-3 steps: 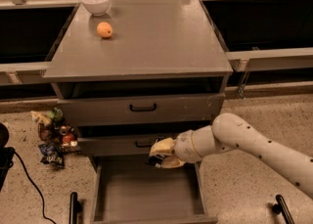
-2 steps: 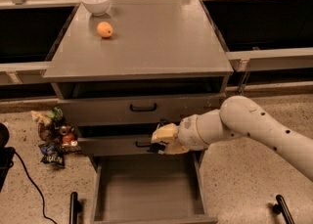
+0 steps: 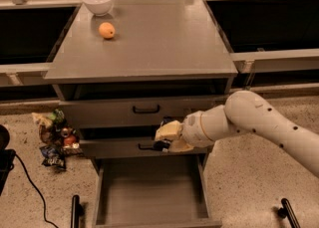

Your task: Pick rxbar blueberry from bottom drawer and place on counter

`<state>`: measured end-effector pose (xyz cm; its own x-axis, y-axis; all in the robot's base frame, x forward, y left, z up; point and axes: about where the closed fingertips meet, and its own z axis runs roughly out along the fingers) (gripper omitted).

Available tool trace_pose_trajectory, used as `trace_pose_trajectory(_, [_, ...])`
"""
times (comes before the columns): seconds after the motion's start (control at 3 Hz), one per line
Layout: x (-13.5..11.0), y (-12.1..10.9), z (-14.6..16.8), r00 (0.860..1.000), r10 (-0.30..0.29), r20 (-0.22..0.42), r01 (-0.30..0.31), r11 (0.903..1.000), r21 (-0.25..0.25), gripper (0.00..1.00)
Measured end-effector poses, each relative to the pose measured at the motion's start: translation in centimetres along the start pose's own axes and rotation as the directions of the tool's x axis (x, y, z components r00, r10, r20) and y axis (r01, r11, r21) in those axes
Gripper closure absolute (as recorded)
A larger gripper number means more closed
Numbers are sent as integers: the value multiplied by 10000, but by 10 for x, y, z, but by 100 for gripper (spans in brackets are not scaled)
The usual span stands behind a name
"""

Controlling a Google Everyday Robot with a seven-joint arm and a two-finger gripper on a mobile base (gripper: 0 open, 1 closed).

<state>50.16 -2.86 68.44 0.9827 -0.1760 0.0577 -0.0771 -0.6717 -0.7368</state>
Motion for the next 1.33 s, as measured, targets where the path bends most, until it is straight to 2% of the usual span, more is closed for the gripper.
trace_pose_trajectory(0.33, [19,-35,-36,9930,-1084,-469,1055,9926,-602,100])
trace_pose_trajectory(0.67, [44,-67,-79,9770,-1879,-1012,1744,9762,-1287,100])
trace_pose_trajectory(1.0, [73,-84,-109,9602,-2279,-1617,1976,9629,-1838,100])
trace_pose_trajectory(1.33, [79,-87,-112,9597,-2354,-1537,2050,9600,-1908,100])
